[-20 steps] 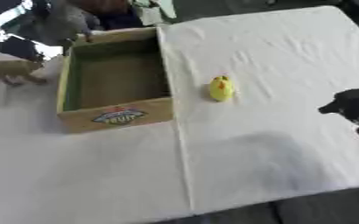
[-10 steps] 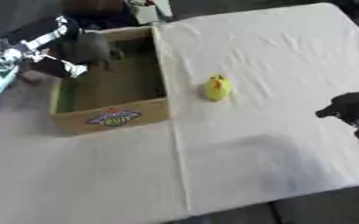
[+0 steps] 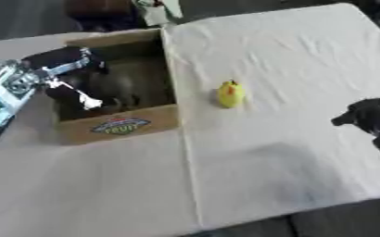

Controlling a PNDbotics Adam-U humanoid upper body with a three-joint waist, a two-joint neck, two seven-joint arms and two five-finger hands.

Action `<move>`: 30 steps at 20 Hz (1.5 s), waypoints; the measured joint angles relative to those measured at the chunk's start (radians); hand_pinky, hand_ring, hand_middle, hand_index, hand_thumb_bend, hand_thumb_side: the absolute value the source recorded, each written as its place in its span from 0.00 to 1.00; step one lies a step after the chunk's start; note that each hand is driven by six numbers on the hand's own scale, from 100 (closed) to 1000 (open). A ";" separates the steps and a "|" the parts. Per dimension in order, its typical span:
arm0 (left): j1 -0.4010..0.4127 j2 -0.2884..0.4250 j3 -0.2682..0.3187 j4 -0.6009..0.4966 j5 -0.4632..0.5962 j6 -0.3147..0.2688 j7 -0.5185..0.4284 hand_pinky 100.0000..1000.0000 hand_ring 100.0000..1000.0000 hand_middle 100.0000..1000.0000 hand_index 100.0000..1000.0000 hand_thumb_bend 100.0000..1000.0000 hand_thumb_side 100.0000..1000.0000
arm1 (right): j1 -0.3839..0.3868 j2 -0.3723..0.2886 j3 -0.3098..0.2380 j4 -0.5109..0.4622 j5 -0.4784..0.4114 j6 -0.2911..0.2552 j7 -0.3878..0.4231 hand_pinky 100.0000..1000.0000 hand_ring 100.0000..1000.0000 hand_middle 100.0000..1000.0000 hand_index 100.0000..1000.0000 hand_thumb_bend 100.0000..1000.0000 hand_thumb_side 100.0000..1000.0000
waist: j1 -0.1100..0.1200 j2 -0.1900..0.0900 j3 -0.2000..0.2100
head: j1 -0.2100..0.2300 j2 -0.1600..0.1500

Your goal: Pick up objects on the table and place them in the box.

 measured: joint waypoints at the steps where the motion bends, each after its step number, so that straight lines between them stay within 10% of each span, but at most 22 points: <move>1: 0.004 0.000 -0.002 -0.004 0.000 -0.002 -0.006 0.66 0.55 0.50 0.73 0.36 0.30 | 0.000 0.001 0.000 0.000 0.000 0.000 0.000 0.68 0.58 0.50 0.67 0.00 0.57 | 0.000 0.000 0.002 | 0.000 0.000; 9: 0.043 0.022 0.017 -0.074 0.032 0.005 -0.013 0.74 0.66 0.65 0.82 0.63 0.25 | 0.003 0.005 -0.001 0.000 0.000 0.002 0.001 0.68 0.58 0.50 0.67 0.00 0.57 | -0.004 -0.005 0.022 | -0.006 0.000; 21: 0.179 0.162 0.218 -0.304 0.166 0.170 0.184 0.76 0.67 0.65 0.81 0.61 0.20 | 0.023 0.005 -0.013 0.000 0.002 -0.002 -0.012 0.68 0.58 0.50 0.68 0.00 0.56 | -0.020 -0.020 0.071 | -0.036 0.001; 30: 0.287 0.231 0.300 -0.202 0.119 0.234 0.280 0.75 0.67 0.65 0.81 0.60 0.27 | 0.028 0.005 -0.019 0.000 0.002 -0.007 -0.017 0.68 0.58 0.50 0.68 0.00 0.56 | -0.028 -0.023 0.102 | -0.050 0.001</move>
